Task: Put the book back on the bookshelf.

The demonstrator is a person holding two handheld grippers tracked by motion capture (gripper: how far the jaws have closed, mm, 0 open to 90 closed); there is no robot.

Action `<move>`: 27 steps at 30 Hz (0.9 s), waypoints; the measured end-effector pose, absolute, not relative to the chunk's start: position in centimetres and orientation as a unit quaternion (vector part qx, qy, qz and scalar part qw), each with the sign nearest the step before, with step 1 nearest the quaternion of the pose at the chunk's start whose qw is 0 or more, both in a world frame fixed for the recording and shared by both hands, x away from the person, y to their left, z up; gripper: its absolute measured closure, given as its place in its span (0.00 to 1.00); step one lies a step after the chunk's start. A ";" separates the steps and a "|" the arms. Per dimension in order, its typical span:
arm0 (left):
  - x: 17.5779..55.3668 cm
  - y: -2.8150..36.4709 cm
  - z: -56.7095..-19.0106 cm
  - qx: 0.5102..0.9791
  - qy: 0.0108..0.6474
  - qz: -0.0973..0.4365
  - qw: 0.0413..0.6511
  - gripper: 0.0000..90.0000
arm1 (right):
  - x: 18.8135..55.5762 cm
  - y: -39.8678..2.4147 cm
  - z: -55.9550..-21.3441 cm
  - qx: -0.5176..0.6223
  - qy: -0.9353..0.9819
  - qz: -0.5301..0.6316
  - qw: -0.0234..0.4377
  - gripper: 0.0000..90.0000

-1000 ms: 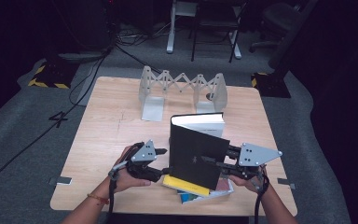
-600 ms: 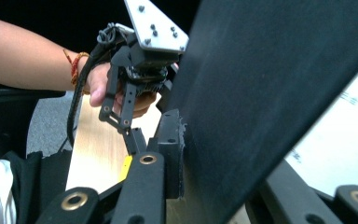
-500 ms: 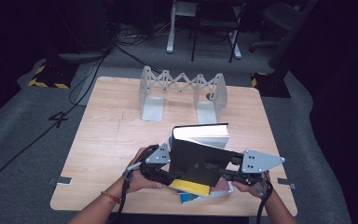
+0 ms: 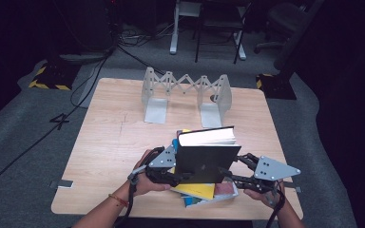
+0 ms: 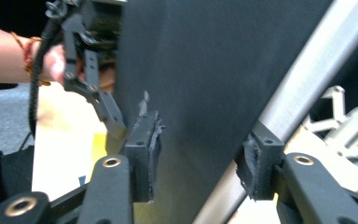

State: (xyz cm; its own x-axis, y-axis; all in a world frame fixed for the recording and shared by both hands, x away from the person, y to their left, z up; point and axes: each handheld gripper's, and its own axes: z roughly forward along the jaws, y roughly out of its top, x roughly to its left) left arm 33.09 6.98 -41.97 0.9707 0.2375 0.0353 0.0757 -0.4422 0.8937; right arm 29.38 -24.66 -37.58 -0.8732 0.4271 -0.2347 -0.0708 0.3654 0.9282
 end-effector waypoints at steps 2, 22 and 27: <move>32.9 7.0 -42.0 0.845 0.091 0.077 0.521 0.52 | 29.2 -25.2 -37.9 0.118 0.791 0.553 0.233 0.55; 32.3 6.9 -41.5 0.835 0.097 0.089 0.534 0.54 | 31.4 -23.6 -41.2 0.172 0.801 0.536 0.203 0.29; 32.3 6.6 -40.8 0.829 0.095 0.085 0.545 0.54 | 31.2 -23.6 -41.2 0.171 0.801 0.537 0.203 0.30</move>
State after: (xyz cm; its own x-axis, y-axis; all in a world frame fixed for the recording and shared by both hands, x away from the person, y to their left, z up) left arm 32.32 6.65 -40.82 0.9673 0.2510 0.0380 0.0648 -0.3888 0.9190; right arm 31.20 -23.64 -41.23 -0.8588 0.4920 -0.1427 0.0552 0.3658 0.9291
